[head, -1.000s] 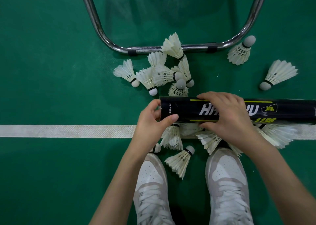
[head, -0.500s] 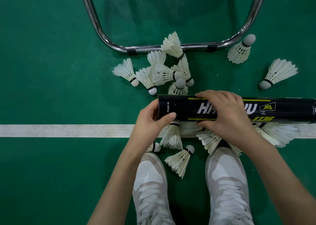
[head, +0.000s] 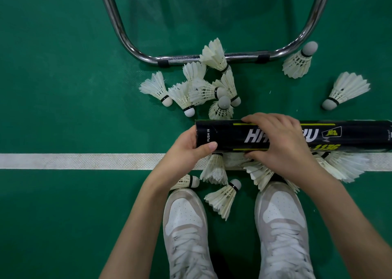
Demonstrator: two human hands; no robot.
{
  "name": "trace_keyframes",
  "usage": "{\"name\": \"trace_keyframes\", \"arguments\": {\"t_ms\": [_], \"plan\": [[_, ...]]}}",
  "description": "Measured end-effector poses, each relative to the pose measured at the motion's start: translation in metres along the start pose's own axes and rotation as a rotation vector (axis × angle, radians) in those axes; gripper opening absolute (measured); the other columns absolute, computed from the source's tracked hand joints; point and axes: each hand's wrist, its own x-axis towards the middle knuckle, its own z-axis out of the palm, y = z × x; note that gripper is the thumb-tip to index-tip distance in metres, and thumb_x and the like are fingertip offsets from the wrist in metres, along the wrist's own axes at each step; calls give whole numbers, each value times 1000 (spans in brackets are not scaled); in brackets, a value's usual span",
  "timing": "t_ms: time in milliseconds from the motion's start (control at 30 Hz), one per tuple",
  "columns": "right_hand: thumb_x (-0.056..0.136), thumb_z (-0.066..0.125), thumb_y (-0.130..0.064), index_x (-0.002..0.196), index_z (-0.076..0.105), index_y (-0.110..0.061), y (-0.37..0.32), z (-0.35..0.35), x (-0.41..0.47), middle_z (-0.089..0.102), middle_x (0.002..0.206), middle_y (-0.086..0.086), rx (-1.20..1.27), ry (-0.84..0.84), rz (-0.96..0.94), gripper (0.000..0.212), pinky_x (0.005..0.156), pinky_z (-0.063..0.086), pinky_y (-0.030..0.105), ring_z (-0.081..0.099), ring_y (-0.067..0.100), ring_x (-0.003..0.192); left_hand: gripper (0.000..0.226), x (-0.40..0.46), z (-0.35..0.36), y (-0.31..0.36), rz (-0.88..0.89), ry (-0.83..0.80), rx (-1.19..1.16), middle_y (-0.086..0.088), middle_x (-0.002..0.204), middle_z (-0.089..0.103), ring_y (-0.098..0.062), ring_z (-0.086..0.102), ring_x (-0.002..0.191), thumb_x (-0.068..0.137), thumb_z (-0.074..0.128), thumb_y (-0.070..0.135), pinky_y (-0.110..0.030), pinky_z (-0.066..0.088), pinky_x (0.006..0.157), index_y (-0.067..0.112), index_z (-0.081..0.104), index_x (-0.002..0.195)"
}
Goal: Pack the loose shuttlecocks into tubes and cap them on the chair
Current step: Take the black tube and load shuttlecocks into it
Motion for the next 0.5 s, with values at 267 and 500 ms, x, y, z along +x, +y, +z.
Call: {"name": "trace_keyframes", "arguments": {"t_ms": [267,500], "plan": [[61,82,-33,128,48,-29,0,-1,2,54,128,-6,2,3,11,75,97,17,30,43,21,119,25,-2,-2,1,92,182,-63,7,92,72,-5,66,89,76,68,18,-15,48,76,18,63,101],[63,81,-34,130,47,-29,-1,-2,7,52,130,-6,1,-15,32,75,100,17,31,41,21,121,15,16,-15,3,178,527,-43,7,100,64,-5,60,99,96,49,15,-29,48,94,15,57,109]]}}
